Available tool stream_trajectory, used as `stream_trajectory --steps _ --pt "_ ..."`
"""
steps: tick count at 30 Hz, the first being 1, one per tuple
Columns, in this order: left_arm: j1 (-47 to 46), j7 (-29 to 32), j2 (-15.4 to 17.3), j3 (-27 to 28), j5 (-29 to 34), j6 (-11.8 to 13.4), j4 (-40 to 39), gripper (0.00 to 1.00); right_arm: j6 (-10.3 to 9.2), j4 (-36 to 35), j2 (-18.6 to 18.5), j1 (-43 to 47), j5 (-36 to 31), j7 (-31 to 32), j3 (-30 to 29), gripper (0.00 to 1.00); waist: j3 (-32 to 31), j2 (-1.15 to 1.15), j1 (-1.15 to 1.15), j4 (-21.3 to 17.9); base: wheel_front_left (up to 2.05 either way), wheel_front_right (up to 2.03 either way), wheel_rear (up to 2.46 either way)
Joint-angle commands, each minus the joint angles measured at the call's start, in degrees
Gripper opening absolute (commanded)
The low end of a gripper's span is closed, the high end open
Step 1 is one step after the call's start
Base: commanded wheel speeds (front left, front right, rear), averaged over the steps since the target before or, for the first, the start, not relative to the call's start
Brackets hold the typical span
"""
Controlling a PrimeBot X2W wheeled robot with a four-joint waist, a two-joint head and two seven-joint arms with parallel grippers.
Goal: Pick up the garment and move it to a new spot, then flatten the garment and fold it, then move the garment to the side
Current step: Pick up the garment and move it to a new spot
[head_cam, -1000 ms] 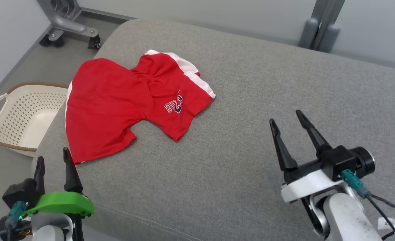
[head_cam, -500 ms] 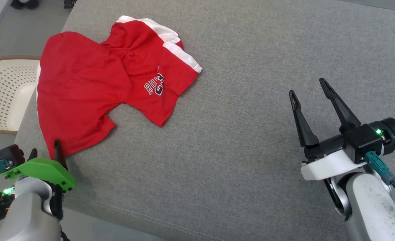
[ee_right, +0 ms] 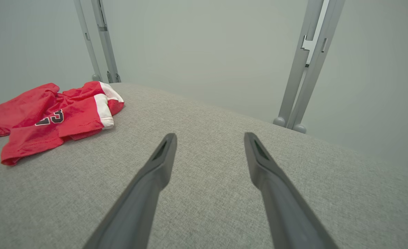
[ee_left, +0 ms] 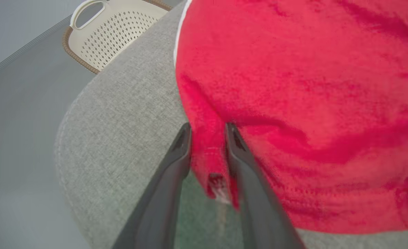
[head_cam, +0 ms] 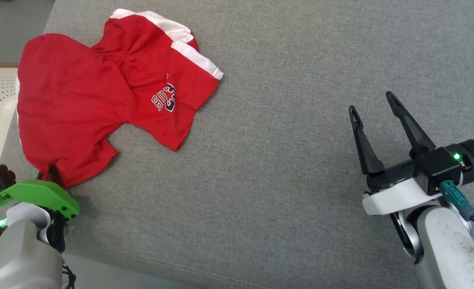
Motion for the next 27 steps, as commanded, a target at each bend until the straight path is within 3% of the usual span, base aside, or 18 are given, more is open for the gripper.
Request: stream_trajectory --steps 1,12,19,27 --pt "-0.4 -0.7 0.0 -0.3 -0.1 -0.2 0.7 0.00 -0.06 0.4 0.2 -0.8 -0.4 -0.5 0.1 1.00 -0.5 0.00 0.00 -0.1 0.00 0.00 0.00" --pt "-0.9 -8.3 2.5 -2.4 -0.5 -0.5 -6.6 0.00 -0.06 4.3 2.8 0.3 0.8 -2.7 -0.1 1.00 -7.1 0.00 0.00 -1.6 0.00 0.00 0.00" --pt "2.7 -8.7 2.8 -5.1 -0.6 -0.5 -22.8 0.00 -0.06 6.8 4.9 1.6 1.9 -3.8 -0.7 1.00 -12.5 0.00 0.00 -4.1 0.00 0.00 0.00" --pt "4.9 -8.6 1.9 -7.0 0.5 -0.4 -41.4 0.00 -0.06 6.8 6.1 1.7 2.7 -3.9 -0.8 1.00 -14.2 0.00 0.00 -8.4 0.00 0.00 0.00"
